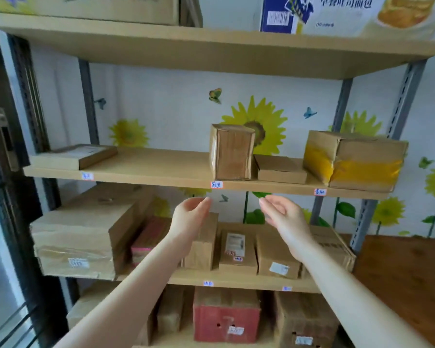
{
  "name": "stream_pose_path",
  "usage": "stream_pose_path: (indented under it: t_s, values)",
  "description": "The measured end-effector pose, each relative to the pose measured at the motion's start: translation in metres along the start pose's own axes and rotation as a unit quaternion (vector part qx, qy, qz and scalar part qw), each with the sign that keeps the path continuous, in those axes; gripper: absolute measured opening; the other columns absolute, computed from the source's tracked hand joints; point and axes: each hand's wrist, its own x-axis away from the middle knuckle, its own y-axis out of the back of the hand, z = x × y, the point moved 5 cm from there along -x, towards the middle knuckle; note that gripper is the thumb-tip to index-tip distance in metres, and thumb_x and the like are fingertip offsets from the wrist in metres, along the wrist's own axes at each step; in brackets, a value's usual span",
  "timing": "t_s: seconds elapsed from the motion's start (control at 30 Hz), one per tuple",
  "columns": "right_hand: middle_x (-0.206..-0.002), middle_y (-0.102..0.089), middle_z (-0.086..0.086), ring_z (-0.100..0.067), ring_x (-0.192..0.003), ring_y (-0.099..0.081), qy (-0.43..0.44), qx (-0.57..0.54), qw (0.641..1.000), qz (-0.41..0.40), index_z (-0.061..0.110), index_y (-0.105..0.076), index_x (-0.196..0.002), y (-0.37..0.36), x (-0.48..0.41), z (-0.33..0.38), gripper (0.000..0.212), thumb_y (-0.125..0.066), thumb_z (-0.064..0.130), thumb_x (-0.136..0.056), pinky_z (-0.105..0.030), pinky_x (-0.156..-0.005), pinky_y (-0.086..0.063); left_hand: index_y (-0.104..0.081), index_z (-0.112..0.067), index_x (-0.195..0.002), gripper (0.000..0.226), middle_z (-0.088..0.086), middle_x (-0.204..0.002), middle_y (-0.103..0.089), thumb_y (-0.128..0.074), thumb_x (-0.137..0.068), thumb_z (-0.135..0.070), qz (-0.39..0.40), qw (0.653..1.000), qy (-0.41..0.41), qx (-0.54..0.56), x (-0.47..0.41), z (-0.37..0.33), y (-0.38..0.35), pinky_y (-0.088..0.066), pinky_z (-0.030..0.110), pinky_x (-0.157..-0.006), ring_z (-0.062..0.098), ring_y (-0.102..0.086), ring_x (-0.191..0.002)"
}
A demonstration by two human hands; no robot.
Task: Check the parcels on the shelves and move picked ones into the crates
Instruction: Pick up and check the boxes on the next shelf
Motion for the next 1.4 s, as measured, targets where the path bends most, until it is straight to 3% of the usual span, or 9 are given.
stream_pose_path:
  t_s: [0.27, 0.43, 0.57, 0.63, 0.7, 0.9, 1.07, 1.33, 1.4]
  values:
    - [-0.123, -0.051, -0.033, -0.042, -0.114, -0.05, 0.02, -0.024, 0.993, -0.117, -0.015, -0.048, -0.117, -0.01, -0.129, 0.046, 0.059, -0.054, 0.037, -0.09, -0.051, -0.102, -0.039, -0.062, -0.004, -0.109, 0.031, 0.012, -0.101, -0.064, -0.05, -0.092, -0.027, -0.03, 0.997, -0.06, -0.047, -0.104, -0.045, -0.025, -0.046, 0.032, -0.089, 0.025, -0.059, -0.097]
    - [-0.137, -0.045, -0.024, -0.041, -0.124, -0.044, -0.047, -0.083, 0.992, -0.087, -0.001, -0.044, -0.131, -0.026, -0.2, 0.065, 0.076, -0.055, 0.056, -0.082, -0.054, -0.106, -0.033, -0.043, -0.011, -0.068, 0.025, 0.006, -0.065, -0.035, -0.046, -0.091, -0.02, -0.032, 0.99, -0.089, -0.109, -0.152, -0.059, -0.041, -0.022, 0.028, -0.051, 0.018, -0.029, -0.058]
    - [-0.122, -0.058, -0.008, -0.025, -0.111, -0.057, -0.117, -0.137, 0.983, -0.03, 0.014, -0.055, -0.12, -0.043, -0.223, 0.053, 0.047, -0.061, 0.042, -0.082, -0.049, -0.101, -0.041, -0.044, -0.013, -0.073, 0.024, -0.001, -0.062, -0.034, -0.048, -0.091, -0.028, -0.018, 0.996, -0.058, -0.071, -0.17, -0.055, -0.044, -0.022, 0.027, -0.05, 0.013, -0.028, -0.054]
    - [-0.087, -0.066, -0.007, -0.02, -0.078, -0.064, -0.118, -0.187, 0.974, -0.047, 0.014, -0.061, -0.09, -0.039, -0.225, 0.047, 0.012, -0.055, 0.024, -0.087, -0.037, -0.079, -0.053, -0.056, -0.015, -0.082, 0.023, -0.005, -0.072, -0.052, -0.056, -0.086, -0.038, 0.001, 0.997, -0.065, -0.036, -0.169, -0.056, -0.044, -0.036, 0.023, -0.056, 0.01, -0.049, -0.064]
    - [-0.067, -0.068, -0.005, -0.018, -0.062, -0.064, -0.111, -0.266, 0.956, -0.048, 0.013, -0.062, -0.08, -0.035, -0.225, 0.04, 0.015, -0.05, 0.015, -0.089, -0.029, -0.061, -0.052, -0.062, -0.01, -0.098, 0.036, -0.009, -0.084, -0.065, -0.067, -0.079, -0.039, -0.008, 0.995, -0.094, 0.023, -0.169, -0.06, -0.036, -0.046, 0.017, -0.06, 0.004, -0.063, -0.073]
    - [-0.098, -0.07, -0.014, -0.026, -0.088, -0.064, -0.099, -0.389, 0.915, -0.028, 0.013, -0.062, -0.113, -0.052, -0.211, 0.019, 0.028, -0.04, 0.014, -0.096, -0.036, -0.079, -0.052, -0.067, -0.018, -0.076, 0.01, -0.001, -0.083, -0.072, -0.062, -0.085, -0.022, -0.029, 0.984, -0.085, 0.151, -0.171, -0.068, 0.003, -0.048, 0.029, -0.072, 0.016, -0.063, -0.079]
    - [-0.092, -0.074, -0.007, -0.02, -0.083, -0.069, -0.07, -0.285, 0.955, -0.036, 0.014, -0.061, -0.117, -0.063, -0.207, 0.015, 0.029, -0.042, 0.015, -0.095, -0.03, -0.067, -0.054, -0.069, -0.024, -0.086, 0.014, -0.008, -0.076, -0.07, -0.056, -0.089, -0.029, 0.094, 0.979, -0.043, 0.178, -0.175, -0.066, 0.013, -0.043, 0.029, -0.066, 0.012, -0.056, -0.066]
    - [-0.083, -0.071, 0.014, -0.01, -0.087, -0.063, 0.006, -0.033, 0.997, -0.072, 0.033, -0.068, -0.074, -0.078, -0.198, 0.021, 0.035, -0.043, 0.017, -0.093, -0.025, -0.069, -0.046, -0.059, -0.02, -0.118, 0.038, -0.003, -0.113, -0.066, -0.053, -0.089, -0.044, 0.083, 0.98, -0.044, 0.175, -0.188, -0.064, 0.03, -0.049, 0.029, -0.082, 0.013, -0.061, -0.102]
    - [-0.084, -0.072, 0.011, -0.015, -0.088, -0.064, -0.006, -0.017, 0.997, -0.074, 0.03, -0.067, -0.075, -0.083, -0.202, 0.018, 0.03, -0.046, 0.015, -0.091, -0.03, -0.075, -0.051, -0.061, -0.017, -0.109, 0.035, -0.002, -0.108, -0.068, -0.053, -0.089, -0.044, 0.076, 0.979, -0.053, 0.18, -0.191, -0.066, 0.033, -0.049, 0.028, -0.085, 0.013, -0.063, -0.1]
